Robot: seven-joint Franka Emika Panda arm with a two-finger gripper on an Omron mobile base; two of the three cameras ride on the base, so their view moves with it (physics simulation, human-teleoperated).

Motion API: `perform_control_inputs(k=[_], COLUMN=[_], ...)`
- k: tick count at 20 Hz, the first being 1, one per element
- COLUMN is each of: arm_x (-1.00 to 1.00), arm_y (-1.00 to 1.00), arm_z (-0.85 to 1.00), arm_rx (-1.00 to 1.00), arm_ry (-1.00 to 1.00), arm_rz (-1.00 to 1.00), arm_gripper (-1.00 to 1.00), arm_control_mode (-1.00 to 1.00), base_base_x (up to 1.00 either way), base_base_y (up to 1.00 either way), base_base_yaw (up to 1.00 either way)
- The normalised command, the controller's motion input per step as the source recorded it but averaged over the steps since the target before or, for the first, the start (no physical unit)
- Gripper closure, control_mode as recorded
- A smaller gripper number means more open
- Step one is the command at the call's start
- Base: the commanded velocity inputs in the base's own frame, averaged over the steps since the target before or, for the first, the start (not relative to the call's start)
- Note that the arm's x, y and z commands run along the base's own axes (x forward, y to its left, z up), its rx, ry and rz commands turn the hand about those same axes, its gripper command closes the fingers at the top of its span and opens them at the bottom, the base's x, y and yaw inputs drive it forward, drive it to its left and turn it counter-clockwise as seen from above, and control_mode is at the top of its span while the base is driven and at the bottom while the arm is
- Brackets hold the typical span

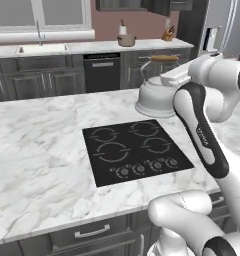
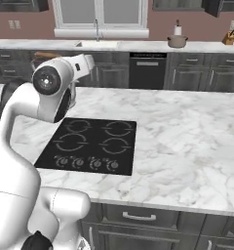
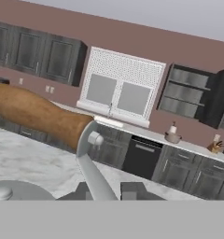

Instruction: Pick the kettle from the cabinet and place it on a stove burner. Then pick the pot from the counter and place it on another stove burner. Finally, turn both burners on.

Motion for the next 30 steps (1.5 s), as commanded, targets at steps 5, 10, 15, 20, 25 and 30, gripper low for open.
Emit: perform_control_inputs(k=[5, 10, 15, 20, 25, 30], arm_x=[0.47, 0.24, 0.32, 0.24, 0.38, 0.46], arm_y=[0.15, 0.03, 0.24, 0.28, 0.22, 0.23], arm_z=[-0.18, -0.20, -0.33, -0.32, -0.27, -0.33], arm_rx=[0.03, 0.00, -0.01, -0.01, 0.00, 0.00], arm_ry=[0.00, 0.00, 0.00, 0.00, 0.00, 0.00], arm_rz=[0.17, 0.13, 0.05, 0.01, 0.00, 0.00], arm_gripper=[1.00, 1.00, 1.00, 1.00, 1.00, 1.00], arm_control_mode=[-1.00, -1.00, -1.00, -1.00, -1.00, -1.00], base_base_x=[0.00, 0.00, 0.00, 0.00, 0.00, 0.00], base_base_y=[0.00, 0.00, 0.00, 0.00, 0.00, 0.00], base_base_yaw=[0.00, 0.00, 0.00, 0.00, 0.00, 0.00])
